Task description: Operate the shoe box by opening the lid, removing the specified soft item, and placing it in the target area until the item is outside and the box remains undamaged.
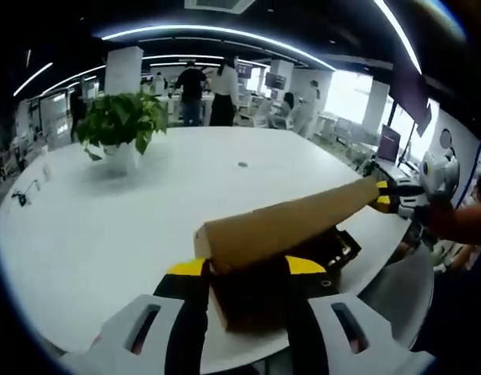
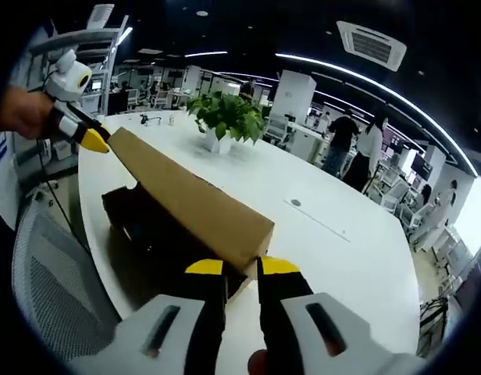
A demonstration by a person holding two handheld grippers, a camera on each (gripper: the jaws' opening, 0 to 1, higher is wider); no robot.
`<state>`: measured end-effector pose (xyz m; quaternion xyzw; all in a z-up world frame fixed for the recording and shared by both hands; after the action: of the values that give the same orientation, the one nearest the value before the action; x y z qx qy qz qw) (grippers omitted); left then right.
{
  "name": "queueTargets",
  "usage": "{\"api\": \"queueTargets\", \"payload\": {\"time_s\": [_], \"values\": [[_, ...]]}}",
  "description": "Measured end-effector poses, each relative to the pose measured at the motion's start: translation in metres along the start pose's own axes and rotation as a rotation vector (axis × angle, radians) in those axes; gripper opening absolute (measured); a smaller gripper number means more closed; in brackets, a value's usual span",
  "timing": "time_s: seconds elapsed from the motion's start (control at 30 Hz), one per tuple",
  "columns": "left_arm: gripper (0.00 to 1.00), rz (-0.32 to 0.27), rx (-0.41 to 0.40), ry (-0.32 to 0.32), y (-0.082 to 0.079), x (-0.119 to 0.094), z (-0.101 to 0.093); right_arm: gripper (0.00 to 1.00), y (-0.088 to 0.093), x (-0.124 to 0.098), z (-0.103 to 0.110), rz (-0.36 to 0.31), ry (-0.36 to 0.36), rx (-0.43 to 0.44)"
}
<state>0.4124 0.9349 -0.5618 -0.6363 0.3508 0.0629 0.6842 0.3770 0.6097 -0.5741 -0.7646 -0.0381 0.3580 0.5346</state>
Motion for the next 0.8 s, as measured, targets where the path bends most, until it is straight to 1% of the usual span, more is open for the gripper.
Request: {"api": "queueTargets", "payload": {"time_s": [0.17, 0.3, 0.43, 0.63, 0.8], "values": [[0.37, -0.01, -0.001, 0.006, -0.008, 0.001, 0.002, 0.08, -0.005, 0.003, -0.006, -0.015, 0.045, -0.005], [0.37, -0.022, 0.02, 0.006, -0.013, 0.003, 0.001, 0.06, -0.009, 0.006, -0.011, -0.017, 0.074, -0.019], [0.37, -0.019, 0.024, 0.005, -0.018, 0.007, 0.003, 0.03, -0.014, 0.009, -0.018, -0.017, 0.098, -0.03], [0.38, -0.02, 0.039, 0.001, -0.027, 0.009, 0.002, 0.01, -0.022, 0.01, -0.026, -0.002, 0.099, -0.006], [0.36, -0.029, 0.02, 0.002, -0.029, 0.01, 0.005, 0.0, -0.028, 0.013, -0.034, 0.029, 0.081, 0.009]]}}
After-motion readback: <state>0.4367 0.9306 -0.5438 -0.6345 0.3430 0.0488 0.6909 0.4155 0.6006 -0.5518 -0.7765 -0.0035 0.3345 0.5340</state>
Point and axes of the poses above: the point that each gripper's makers call its tool centre point, and the gripper's own axes: x roughly forward along the fingers, z roughly to its left, y roughly out of its underside, the point moved 8 cm from there along -x, roughly backward along the fingers, and after that the axes turned 12 degrees about -y, right-handed, at the moved point
